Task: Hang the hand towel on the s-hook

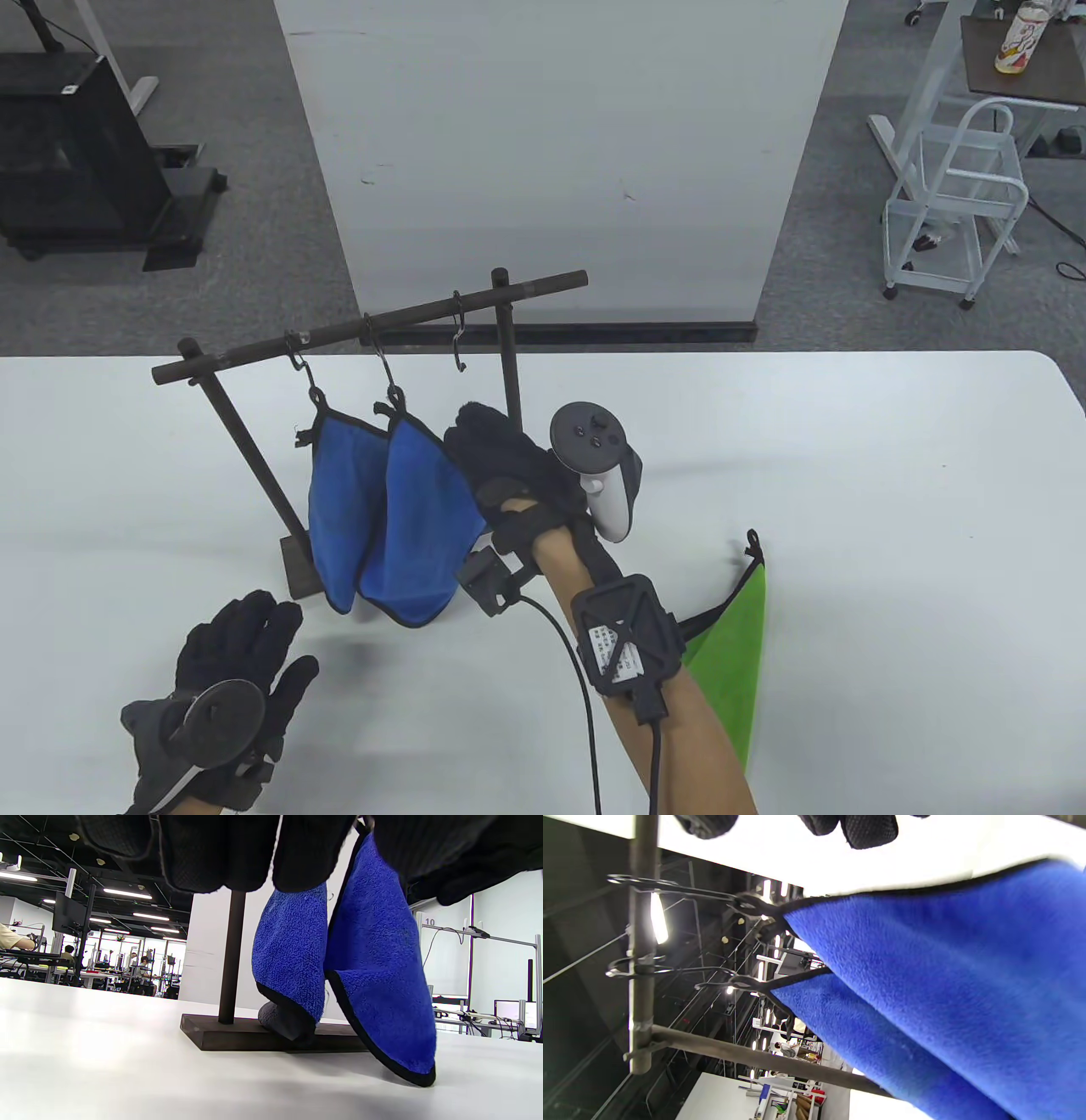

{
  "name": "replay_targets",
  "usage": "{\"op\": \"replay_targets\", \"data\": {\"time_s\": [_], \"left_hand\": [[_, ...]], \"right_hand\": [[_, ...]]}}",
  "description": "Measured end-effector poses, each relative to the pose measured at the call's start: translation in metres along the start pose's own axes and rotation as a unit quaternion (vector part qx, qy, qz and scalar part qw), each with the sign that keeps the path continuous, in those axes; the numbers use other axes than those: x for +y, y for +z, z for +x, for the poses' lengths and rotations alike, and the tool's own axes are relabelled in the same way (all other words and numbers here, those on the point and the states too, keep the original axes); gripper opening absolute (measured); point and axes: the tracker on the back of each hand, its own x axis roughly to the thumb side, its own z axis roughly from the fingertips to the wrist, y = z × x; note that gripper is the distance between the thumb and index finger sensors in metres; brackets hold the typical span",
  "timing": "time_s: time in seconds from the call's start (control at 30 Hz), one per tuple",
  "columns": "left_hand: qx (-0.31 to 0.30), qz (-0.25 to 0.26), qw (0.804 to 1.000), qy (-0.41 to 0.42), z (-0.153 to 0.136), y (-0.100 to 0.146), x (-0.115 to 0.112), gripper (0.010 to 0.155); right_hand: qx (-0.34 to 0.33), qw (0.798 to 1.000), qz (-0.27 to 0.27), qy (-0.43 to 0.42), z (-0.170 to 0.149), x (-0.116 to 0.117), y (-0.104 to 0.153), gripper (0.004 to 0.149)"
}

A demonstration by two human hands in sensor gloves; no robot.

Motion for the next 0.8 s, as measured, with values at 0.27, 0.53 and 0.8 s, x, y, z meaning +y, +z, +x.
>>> {"op": "replay_targets", "data": {"time_s": [0.27, 0.53, 0.8], "left_hand": [[0.001, 0.002, 1.0, -0.001, 0.001, 0.0, 0.0, 0.066], [0.003, 0.0, 1.0, 0.0, 0.001, 0.001, -0.001, 0.066], [0.002, -0.004, 1.0, -0.001, 0.001, 0.0, -0.001, 0.066]], "right_hand": [[-0.013, 0.977, -0.062, 0.204, 0.004, -0.053, 0.051, 0.071], [0.091, 0.914, -0.119, 0.376, -0.015, -0.118, 0.076, 0.07], [0.232, 0.862, -0.153, 0.424, -0.08, -0.171, 0.098, 0.07]]}}
